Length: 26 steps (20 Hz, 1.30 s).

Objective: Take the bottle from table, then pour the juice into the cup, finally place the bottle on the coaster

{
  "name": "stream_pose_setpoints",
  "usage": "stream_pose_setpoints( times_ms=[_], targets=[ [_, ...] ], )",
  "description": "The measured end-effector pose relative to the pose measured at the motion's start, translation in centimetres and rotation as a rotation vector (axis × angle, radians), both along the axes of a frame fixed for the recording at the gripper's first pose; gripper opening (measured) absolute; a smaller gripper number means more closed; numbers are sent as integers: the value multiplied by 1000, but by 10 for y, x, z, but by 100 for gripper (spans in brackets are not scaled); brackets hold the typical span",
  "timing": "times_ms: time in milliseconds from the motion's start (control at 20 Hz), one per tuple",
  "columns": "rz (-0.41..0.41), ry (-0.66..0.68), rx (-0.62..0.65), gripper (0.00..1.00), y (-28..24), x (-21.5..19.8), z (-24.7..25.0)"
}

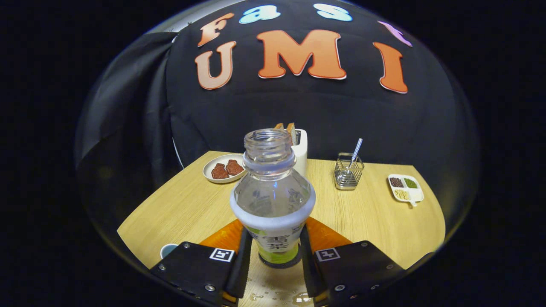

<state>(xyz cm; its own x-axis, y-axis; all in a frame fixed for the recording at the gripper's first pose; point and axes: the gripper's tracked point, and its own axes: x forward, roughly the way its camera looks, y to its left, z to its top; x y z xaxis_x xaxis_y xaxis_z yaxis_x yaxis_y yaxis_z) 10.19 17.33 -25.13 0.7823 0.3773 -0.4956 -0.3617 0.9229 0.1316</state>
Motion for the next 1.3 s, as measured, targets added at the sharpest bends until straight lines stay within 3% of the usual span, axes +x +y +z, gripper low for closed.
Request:
stream_pose_setpoints(
  times_ms=[450,600,800,950,1000,1300],
  targets=[
    [28,54,-22,55,6,6,-61],
    [35,31,-19,56,7,6,-57],
    [21,54,-38,67,3,1,-63],
    [8,29,-21,93,2,-3,-46],
    [-4,14,-8,96,1,-1,-39],
    [-46,-34,22,98,-22,-14,31]
  ],
)
